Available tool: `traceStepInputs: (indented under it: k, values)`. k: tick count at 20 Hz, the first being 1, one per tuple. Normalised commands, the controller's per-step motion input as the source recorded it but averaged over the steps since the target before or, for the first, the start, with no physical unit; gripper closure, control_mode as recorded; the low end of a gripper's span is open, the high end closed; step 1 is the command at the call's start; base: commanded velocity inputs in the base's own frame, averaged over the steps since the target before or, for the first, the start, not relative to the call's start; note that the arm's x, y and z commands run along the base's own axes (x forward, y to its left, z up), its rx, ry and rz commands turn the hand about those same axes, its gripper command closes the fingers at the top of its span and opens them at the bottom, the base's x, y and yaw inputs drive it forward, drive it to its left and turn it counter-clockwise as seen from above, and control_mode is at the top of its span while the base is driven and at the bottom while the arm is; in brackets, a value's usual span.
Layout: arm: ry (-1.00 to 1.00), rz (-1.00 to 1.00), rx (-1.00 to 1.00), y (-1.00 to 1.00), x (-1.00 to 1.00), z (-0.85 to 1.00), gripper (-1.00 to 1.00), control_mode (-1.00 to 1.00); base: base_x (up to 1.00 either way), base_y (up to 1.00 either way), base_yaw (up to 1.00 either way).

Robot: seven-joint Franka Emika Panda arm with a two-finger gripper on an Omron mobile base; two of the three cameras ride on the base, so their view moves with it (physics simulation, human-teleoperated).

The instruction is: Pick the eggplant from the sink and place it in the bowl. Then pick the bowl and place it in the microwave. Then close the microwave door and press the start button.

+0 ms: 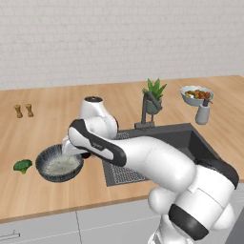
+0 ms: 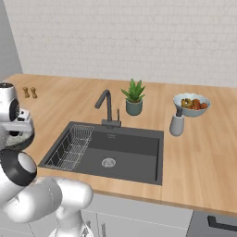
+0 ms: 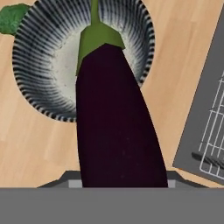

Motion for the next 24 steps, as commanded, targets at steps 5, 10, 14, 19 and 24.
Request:
traceStepInputs:
  k: [5,10,14,19,24]
  values:
    - [0.1,0.0,-0.02,0.27,0.51,-0.25,1.0,-1.0,0.0,0.0,0.0]
    - [0.11,0.0,-0.02,0.32,0.48,-0.1,1.0,-1.0,0.0,0.0,0.0]
    - [0.09,0.0,-0.1,0.3,0.19,-0.09,1.0,-1.0,0.0,0.0,0.0]
    - [0.01,-0.02,-0.2,0.28,0.0,-0.39,1.0,-1.0,0.0,0.0,0.0]
    - [0.02,-0.03,-0.12,0.17,0.02,-0.27,1.0,-1.0,0.0,0.0,0.0]
